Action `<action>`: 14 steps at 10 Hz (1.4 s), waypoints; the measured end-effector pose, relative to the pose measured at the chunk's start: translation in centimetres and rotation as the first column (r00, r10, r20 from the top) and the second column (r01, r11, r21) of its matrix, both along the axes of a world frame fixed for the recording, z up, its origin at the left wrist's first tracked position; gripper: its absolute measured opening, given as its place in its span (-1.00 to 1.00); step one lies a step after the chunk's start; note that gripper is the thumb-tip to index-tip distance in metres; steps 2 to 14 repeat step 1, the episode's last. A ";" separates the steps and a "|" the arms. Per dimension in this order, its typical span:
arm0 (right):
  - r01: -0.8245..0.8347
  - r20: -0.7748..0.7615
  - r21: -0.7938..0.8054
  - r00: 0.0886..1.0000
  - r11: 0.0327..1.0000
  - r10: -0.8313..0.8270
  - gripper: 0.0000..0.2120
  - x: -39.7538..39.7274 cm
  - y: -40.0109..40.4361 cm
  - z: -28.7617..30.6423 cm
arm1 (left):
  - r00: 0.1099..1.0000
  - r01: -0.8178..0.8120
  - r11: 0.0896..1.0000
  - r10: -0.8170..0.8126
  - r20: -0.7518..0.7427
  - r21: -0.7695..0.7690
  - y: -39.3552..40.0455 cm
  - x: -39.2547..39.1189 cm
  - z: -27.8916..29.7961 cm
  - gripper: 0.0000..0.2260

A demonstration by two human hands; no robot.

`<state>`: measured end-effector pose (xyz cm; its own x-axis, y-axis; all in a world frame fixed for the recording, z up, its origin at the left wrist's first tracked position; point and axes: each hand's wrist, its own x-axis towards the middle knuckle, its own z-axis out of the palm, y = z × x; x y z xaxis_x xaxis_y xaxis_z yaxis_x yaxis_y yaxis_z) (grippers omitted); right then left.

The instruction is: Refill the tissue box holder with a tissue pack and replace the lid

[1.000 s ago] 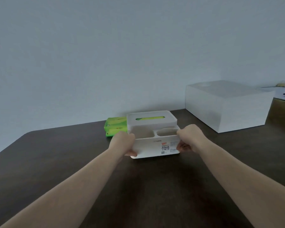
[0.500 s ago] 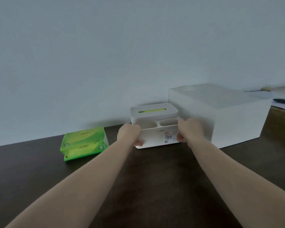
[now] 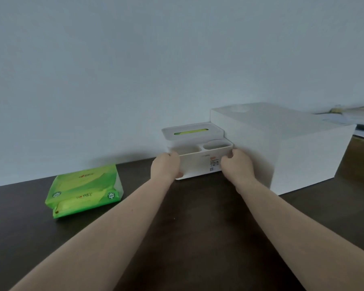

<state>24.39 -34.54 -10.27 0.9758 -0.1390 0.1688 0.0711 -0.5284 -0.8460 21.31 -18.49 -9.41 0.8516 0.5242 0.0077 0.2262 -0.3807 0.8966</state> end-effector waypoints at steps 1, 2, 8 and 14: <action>-0.102 -0.043 0.056 0.994 0.993 0.104 -0.69 -1.4 -1.5 0.1 | 0.998 0.007 1.000 -0.007 0.059 0.004 0.6 -1.2 -1.3 -0.58; -0.102 -0.043 0.056 0.994 0.993 0.104 -0.69 -1.4 -1.5 0.1 | 0.998 0.007 1.000 -0.007 0.059 0.004 0.6 -1.2 -1.3 -0.58; -0.102 -0.043 0.056 0.994 0.993 0.104 -0.69 -1.4 -1.5 0.1 | 0.998 0.007 1.000 -0.007 0.059 0.004 0.6 -1.2 -1.3 -0.58; -0.102 -0.043 0.056 0.994 0.993 0.104 -0.69 -1.4 -1.5 0.1 | 0.998 0.007 1.000 -0.007 0.059 0.004 0.6 -1.2 -1.3 -0.58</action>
